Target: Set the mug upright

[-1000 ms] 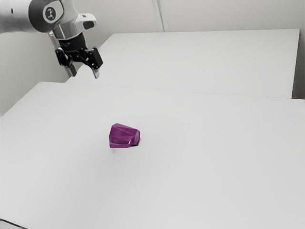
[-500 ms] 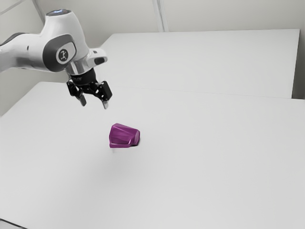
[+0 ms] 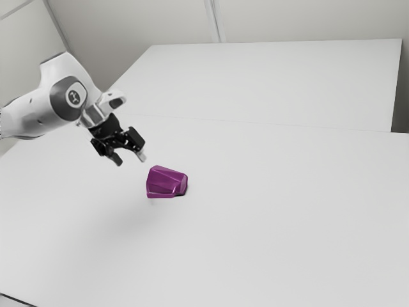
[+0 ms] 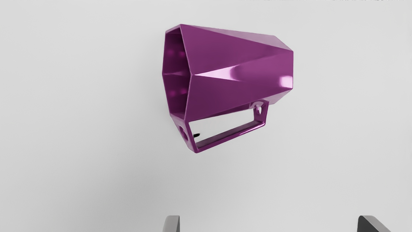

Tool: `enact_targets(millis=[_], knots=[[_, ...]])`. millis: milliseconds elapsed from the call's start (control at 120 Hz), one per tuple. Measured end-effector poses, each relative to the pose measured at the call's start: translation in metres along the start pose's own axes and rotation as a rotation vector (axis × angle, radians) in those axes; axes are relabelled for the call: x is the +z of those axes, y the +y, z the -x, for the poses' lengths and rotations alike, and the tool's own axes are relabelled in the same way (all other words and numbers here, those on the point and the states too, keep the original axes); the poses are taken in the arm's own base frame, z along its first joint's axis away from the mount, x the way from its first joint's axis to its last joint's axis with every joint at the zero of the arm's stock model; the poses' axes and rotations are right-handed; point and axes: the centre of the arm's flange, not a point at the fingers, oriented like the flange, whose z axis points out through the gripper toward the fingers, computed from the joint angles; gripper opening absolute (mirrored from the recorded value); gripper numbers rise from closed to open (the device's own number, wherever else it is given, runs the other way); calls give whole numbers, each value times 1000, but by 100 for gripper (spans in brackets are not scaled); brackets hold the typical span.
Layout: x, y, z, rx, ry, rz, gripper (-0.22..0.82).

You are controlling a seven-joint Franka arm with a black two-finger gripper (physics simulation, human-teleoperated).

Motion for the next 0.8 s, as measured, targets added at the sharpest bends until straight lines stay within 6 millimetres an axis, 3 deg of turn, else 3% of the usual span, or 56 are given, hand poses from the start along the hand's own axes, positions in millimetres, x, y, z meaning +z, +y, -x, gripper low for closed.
enact_targets(millis=[375, 592, 800], knots=[[50, -66, -14, 68, 48, 226, 60], [70, -86, -25, 171, 92, 307, 60], [87, -85, -36, 250, 118, 380, 60]])
